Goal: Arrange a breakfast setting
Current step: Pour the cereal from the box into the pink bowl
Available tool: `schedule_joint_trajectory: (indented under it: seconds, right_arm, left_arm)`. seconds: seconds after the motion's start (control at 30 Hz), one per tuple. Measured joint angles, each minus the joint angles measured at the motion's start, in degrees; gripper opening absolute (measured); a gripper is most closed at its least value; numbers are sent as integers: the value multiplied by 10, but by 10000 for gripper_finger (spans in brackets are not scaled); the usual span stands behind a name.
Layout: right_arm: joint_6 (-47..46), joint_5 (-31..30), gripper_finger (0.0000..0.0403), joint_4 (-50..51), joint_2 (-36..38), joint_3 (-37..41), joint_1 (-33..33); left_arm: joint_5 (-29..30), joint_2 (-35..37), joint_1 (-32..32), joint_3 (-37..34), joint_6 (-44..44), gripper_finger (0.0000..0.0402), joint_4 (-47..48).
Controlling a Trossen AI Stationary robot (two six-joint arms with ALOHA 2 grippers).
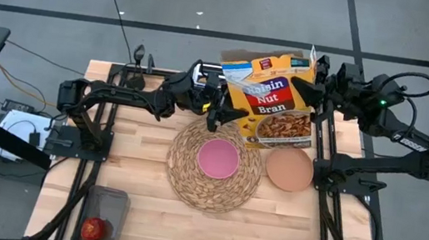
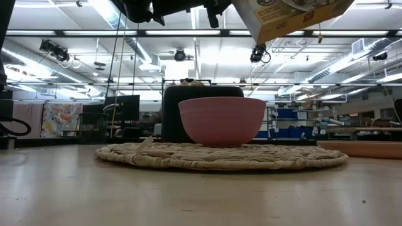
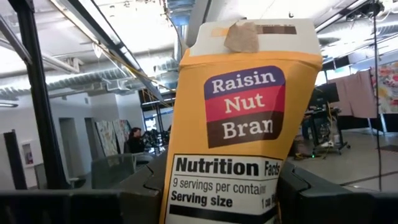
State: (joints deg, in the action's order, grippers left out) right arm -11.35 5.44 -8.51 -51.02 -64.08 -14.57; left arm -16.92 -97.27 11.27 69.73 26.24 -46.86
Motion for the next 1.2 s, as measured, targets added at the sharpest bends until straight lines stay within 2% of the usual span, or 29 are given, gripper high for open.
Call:
schedule_joint_trajectory:
  seconds: [0.2,0.53,0.67,0.83,0.97,1.2]
  right_arm:
    - [24,-2,205,3,7,1,0]
    - [16,5,351,54,41,2,-1]
    - [6,27,383,117,37,2,-1]
    - [-25,73,370,159,12,2,-1]
    - [-24,103,336,152,-5,-1,-2]
    - [-21,110,257,147,-1,1,-7]
  left_arm:
    - [2,4,0,0,1,222,-2]
    - [2,56,6,1,-29,219,22]
    - [8,70,11,1,-41,219,31]
    - [17,72,15,1,-45,219,26]
    - [14,74,16,1,-42,219,25]
    - [17,73,16,1,-44,223,23]
